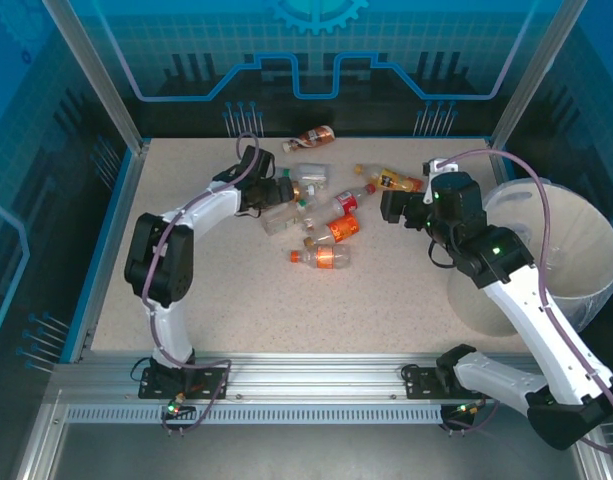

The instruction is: Put the plastic bottles in the bin

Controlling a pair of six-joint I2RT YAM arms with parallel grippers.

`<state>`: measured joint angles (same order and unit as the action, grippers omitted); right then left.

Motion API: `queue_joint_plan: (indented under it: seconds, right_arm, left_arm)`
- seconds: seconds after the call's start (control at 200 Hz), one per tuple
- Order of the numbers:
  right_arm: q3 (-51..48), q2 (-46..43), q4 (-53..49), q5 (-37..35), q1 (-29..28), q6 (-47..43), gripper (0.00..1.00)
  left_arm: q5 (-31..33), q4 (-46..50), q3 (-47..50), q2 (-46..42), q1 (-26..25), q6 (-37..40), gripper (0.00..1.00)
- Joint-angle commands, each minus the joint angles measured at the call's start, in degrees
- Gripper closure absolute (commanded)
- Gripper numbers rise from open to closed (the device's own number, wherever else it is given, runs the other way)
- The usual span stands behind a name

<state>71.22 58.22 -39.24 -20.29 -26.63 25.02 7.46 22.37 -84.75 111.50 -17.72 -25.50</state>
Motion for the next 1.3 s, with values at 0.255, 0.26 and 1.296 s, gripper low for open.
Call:
queue_joint_plan:
  seconds: [0.255, 0.26, 1.296]
  right_arm:
    - [-1.3, -1.9, 1.1, -1.3, -0.8, -1.4, 0.0]
    - [-1.3, -1.9, 1.1, -1.3, -0.8, -1.4, 0.0]
    - [0.1, -0.9, -0.6, -1.4, -0.8, -2.3, 0.0]
  left_arm:
    - [-12.8, 1.1, 2.1, 0.7, 0.1, 23.6, 0.01]
    - [-12.8, 1.0, 2.2, 0.6, 0.1, 23.8, 0.01]
    - [3.1, 7.7, 1.3, 6.5, -5.0, 38.9, 0.32]
